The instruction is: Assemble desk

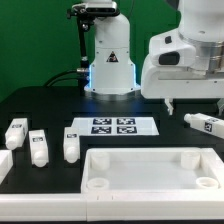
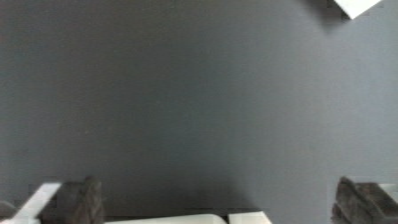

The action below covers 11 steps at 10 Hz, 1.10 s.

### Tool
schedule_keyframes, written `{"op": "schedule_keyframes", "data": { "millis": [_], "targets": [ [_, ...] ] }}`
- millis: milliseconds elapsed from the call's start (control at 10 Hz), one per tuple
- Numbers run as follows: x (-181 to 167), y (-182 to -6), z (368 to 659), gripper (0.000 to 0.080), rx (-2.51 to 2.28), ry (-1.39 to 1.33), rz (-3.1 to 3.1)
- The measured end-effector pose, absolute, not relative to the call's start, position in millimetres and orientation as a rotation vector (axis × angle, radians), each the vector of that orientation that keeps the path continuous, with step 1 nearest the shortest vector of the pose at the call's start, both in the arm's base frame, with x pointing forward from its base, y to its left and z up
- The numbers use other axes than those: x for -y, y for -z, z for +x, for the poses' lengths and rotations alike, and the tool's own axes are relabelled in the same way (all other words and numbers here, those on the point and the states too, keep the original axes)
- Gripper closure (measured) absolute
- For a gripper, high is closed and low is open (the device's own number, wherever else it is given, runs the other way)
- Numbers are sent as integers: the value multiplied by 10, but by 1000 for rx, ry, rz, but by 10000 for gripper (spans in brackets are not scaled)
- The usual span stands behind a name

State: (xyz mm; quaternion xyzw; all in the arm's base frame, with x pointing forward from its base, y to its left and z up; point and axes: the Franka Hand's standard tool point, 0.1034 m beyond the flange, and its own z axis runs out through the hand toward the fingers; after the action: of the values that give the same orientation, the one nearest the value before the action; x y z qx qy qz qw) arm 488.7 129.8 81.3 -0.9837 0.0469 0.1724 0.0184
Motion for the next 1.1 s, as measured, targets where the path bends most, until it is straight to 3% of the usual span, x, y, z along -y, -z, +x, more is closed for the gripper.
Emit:
{"op": "schedule_keyframes", "data": {
  "millis": [300,400,500,600,700,1100],
  "targets": [
    [-1424,-851,4901,150,-33,-459,-3027],
    [-1607,-908,4848,150,-26,-389,-3034],
    [-1911,-938,4619,150,-14,-334,-3082],
    [-1993,-925,4559,150,92,-357,-3049],
    [-1792,-911,4680,150,-3,-349,-3056],
    [-1922,-867,4595,150,62,-289,-3089]
  ]
}}
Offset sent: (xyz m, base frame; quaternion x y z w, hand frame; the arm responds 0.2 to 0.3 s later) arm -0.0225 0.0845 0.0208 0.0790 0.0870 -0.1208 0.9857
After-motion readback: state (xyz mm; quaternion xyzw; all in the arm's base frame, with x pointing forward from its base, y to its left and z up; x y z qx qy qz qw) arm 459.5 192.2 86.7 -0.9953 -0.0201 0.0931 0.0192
